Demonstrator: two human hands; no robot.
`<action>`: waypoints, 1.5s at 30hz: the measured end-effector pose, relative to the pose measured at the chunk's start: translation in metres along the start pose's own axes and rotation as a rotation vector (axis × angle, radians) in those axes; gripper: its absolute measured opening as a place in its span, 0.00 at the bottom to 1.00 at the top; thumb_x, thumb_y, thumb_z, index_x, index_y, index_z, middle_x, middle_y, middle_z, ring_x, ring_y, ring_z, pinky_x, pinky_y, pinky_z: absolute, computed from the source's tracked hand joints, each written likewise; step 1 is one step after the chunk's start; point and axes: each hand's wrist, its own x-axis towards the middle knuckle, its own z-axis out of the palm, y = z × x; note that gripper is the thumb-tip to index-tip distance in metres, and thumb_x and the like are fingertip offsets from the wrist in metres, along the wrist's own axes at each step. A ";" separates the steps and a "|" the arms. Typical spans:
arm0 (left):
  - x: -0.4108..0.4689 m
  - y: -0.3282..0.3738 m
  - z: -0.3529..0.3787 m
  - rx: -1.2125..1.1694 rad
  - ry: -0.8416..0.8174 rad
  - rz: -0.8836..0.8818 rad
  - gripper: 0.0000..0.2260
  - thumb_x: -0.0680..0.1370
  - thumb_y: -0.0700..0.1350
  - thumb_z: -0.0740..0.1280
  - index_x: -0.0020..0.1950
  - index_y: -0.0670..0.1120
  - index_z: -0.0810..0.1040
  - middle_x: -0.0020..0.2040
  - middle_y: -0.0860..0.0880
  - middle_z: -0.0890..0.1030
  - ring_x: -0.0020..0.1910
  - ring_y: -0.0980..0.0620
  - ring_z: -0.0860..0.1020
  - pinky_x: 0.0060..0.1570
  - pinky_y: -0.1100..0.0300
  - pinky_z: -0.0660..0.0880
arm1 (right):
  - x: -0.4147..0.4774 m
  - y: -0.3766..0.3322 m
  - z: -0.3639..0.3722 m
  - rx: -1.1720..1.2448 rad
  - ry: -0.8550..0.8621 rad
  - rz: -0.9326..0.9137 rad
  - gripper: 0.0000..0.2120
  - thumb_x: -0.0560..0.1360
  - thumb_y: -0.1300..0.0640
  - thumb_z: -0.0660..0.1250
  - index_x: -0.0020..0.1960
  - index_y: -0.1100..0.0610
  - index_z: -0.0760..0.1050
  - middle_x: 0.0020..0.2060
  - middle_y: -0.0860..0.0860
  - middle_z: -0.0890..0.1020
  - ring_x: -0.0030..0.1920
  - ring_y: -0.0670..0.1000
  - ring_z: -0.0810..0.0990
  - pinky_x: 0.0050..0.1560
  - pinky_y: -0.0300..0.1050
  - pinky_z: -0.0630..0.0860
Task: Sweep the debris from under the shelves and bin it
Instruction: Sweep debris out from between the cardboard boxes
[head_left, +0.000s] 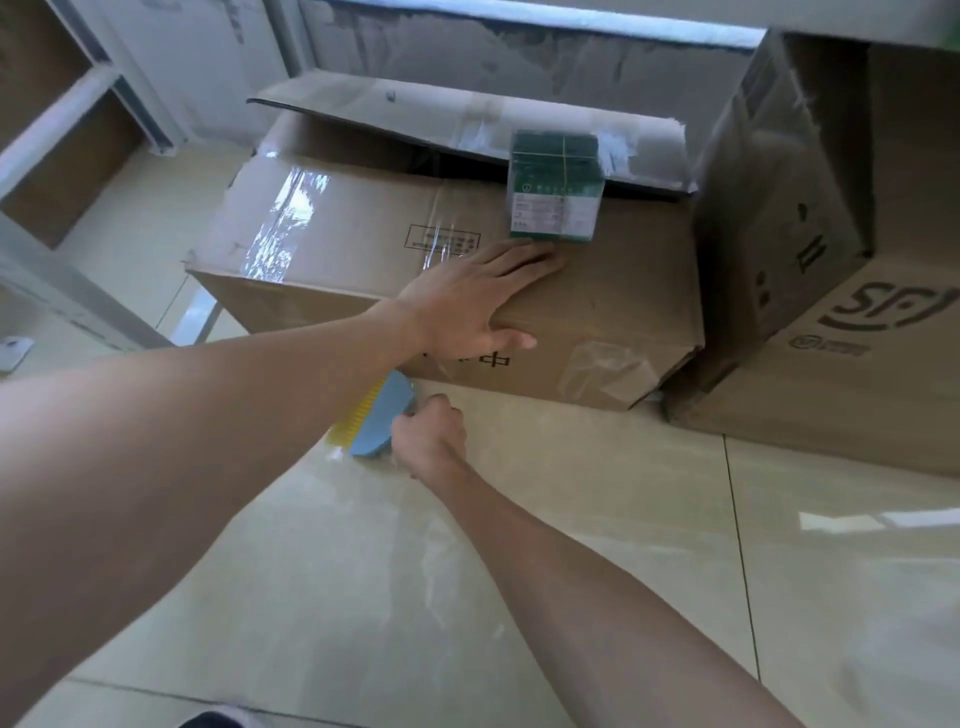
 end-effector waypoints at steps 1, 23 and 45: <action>0.000 0.000 0.000 0.003 -0.002 -0.006 0.39 0.76 0.65 0.62 0.80 0.53 0.50 0.79 0.53 0.54 0.78 0.50 0.54 0.74 0.49 0.60 | 0.002 0.003 0.000 0.028 0.014 0.025 0.15 0.77 0.56 0.60 0.60 0.62 0.72 0.60 0.60 0.75 0.60 0.62 0.76 0.55 0.57 0.78; 0.004 0.000 0.003 0.023 0.026 -0.014 0.39 0.74 0.66 0.63 0.79 0.52 0.54 0.77 0.51 0.59 0.76 0.49 0.57 0.73 0.47 0.61 | -0.017 0.082 -0.123 0.075 0.093 0.216 0.14 0.74 0.56 0.63 0.48 0.67 0.78 0.44 0.58 0.82 0.28 0.53 0.76 0.24 0.43 0.77; 0.008 -0.001 0.003 0.068 0.030 0.000 0.38 0.74 0.66 0.62 0.79 0.51 0.54 0.77 0.49 0.59 0.75 0.46 0.60 0.73 0.47 0.61 | -0.040 0.051 -0.042 0.307 0.133 0.074 0.10 0.77 0.58 0.58 0.40 0.62 0.70 0.39 0.57 0.77 0.42 0.63 0.80 0.43 0.61 0.80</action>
